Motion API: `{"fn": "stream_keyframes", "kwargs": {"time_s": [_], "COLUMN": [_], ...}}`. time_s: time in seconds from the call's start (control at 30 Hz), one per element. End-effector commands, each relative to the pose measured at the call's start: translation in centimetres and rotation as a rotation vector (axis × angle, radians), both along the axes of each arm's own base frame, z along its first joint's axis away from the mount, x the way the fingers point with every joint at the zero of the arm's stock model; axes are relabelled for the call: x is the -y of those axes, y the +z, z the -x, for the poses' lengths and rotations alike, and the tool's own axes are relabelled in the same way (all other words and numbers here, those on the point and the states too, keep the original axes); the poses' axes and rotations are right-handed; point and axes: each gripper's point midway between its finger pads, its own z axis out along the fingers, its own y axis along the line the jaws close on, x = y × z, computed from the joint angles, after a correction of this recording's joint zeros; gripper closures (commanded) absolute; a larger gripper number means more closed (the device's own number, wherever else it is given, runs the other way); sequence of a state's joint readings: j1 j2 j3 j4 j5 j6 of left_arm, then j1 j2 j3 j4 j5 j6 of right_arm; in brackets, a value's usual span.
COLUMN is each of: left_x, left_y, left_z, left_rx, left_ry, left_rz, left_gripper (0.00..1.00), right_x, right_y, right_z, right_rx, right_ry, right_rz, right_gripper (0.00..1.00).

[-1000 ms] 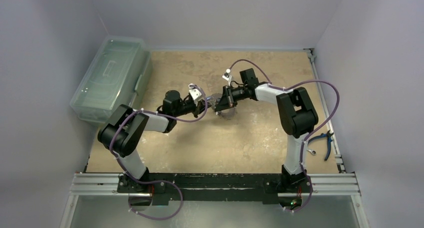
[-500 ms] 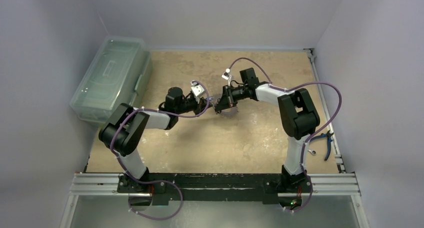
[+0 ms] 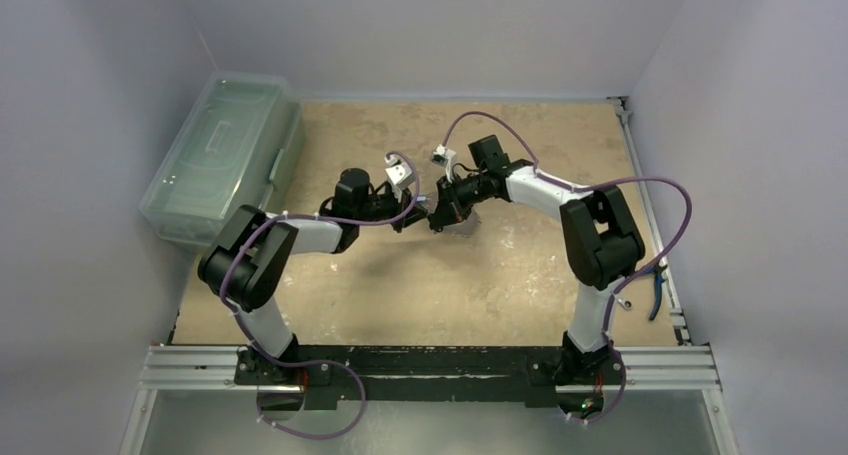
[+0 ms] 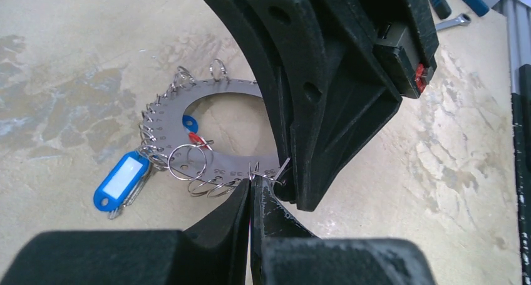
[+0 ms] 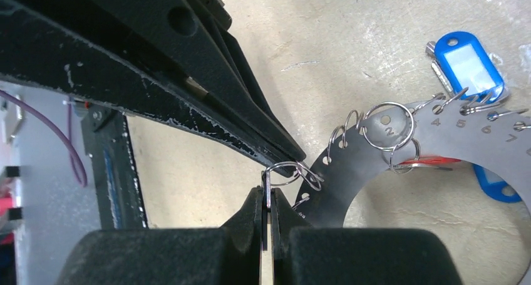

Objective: Remove the keys from the keyring

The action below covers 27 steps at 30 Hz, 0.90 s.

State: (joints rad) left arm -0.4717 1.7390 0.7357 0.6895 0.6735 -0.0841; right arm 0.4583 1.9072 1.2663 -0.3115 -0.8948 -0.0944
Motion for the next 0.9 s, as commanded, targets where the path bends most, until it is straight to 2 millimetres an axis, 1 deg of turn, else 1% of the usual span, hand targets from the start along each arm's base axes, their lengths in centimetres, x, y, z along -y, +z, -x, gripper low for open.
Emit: {"fn": "stream_keyframes", "kwargs": {"time_s": [0.0,0.1,0.13,0.2,0.27,0.37,0.43,0.5,0.6,0.63,0.73,0.8,0.87], "left_x": [0.9,0.4,0.3,-0.2,-0.7,-1.4,-1.7,-2.3,-3.4,-4.4,-7.6,-9.6,-10.6], "left_y": [1.4,2.2,2.6,2.7,3.0,3.6,3.6,3.4,3.5,2.6,2.4,3.8,5.9], "left_z": [1.0,2.5,3.0,3.2,3.2,3.7,4.3,5.0,5.0,6.2,7.1,6.7,6.2], "left_rx": [-0.062,-0.034,-0.019,-0.003,0.020,0.061,0.095,0.126,0.148,0.086,0.091,0.158,0.282], "left_ry": [-0.072,-0.130,-0.150,-0.178,-0.200,-0.277,-0.343,-0.393,-0.443,-0.486,-0.569,-0.578,-0.593], "left_rz": [0.035,0.010,0.000,-0.026,-0.047,-0.090,-0.127,-0.169,-0.225,-0.275,-0.446,-0.542,-0.600], "left_gripper": [1.00,0.81,0.76,0.66,0.60,0.55,0.52,0.51,0.51,0.51,0.50,0.49,0.45], "right_x": [-0.1,0.8,1.0,1.5,1.9,2.7,3.2,3.8,4.7,5.0,5.8,6.4,6.8], "right_y": [3.3,3.4,3.5,3.9,4.5,5.1,5.5,5.4,5.4,5.3,5.1,4.9,4.9], "right_z": [0.0,0.7,1.0,1.3,1.7,2.4,2.8,3.1,3.6,3.8,4.3,4.5,5.0], "right_rx": [0.166,0.210,0.224,0.263,0.307,0.351,0.399,0.447,0.517,0.536,0.583,0.611,0.653], "right_ry": [0.091,0.136,0.150,0.184,0.222,0.279,0.317,0.349,0.385,0.395,0.427,0.440,0.461], "right_rz": [-0.014,0.015,0.019,0.027,0.033,0.049,0.058,0.077,0.100,0.111,0.135,0.158,0.158], "right_gripper": [1.00,1.00,1.00,1.00,1.00,1.00,1.00,1.00,1.00,1.00,1.00,1.00,1.00]}}
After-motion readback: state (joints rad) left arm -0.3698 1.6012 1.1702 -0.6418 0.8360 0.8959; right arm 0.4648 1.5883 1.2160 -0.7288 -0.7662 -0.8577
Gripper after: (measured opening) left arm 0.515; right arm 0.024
